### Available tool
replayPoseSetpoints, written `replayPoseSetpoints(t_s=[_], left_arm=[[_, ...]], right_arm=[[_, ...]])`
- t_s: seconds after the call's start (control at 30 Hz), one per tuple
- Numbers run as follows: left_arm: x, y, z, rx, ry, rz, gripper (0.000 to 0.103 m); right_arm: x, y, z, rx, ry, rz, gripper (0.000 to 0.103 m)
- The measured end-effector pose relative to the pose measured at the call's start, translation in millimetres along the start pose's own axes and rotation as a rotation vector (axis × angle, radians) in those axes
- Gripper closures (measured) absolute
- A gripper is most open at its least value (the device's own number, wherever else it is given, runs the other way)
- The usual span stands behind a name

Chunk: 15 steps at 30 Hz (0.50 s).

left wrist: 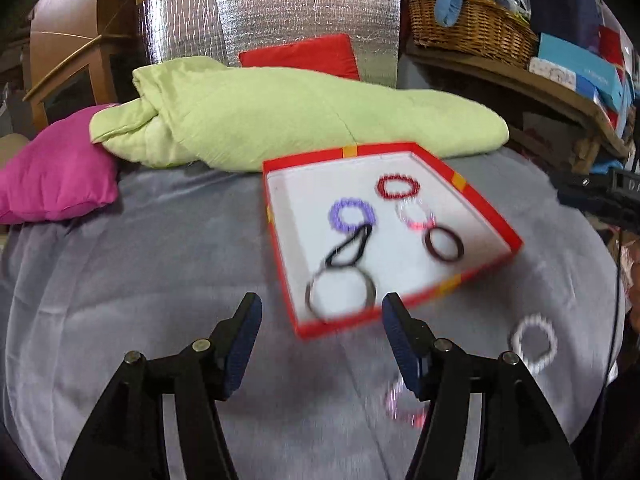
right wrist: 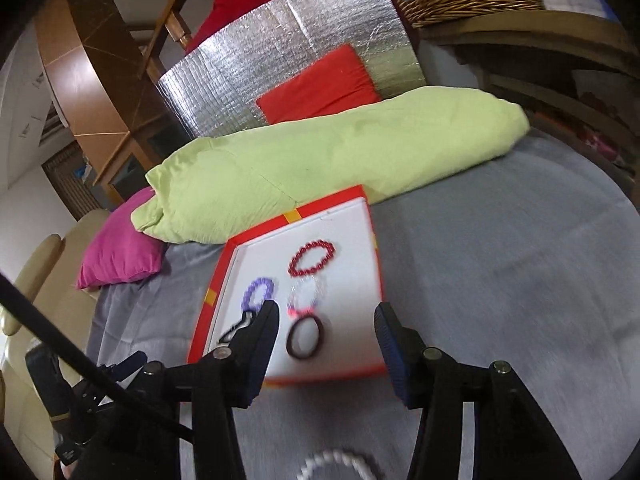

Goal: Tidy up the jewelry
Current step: 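Move both tools back toward the white and pale pink bracelets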

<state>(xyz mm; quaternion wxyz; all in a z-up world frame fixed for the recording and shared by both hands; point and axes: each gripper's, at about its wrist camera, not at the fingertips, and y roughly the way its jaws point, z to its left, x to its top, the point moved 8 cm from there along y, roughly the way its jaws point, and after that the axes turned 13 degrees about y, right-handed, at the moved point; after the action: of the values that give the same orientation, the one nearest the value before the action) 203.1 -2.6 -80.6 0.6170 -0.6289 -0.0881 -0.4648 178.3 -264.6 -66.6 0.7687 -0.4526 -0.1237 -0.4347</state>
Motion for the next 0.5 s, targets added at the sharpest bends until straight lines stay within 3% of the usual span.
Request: replayPoseSetpoints(t_s=[0.3, 0.5], left_arm=[[-58, -29, -33, -0.060, 0.009, 0.051, 0.039], [-65, -20, -49, -0.111, 0.033, 0.080, 0.039]], right_arm=[[-59, -26, -35, -0.054, -0.014, 0.104, 0.050], [-80, -13, -40, -0.089, -0.030, 0.174, 0.051]])
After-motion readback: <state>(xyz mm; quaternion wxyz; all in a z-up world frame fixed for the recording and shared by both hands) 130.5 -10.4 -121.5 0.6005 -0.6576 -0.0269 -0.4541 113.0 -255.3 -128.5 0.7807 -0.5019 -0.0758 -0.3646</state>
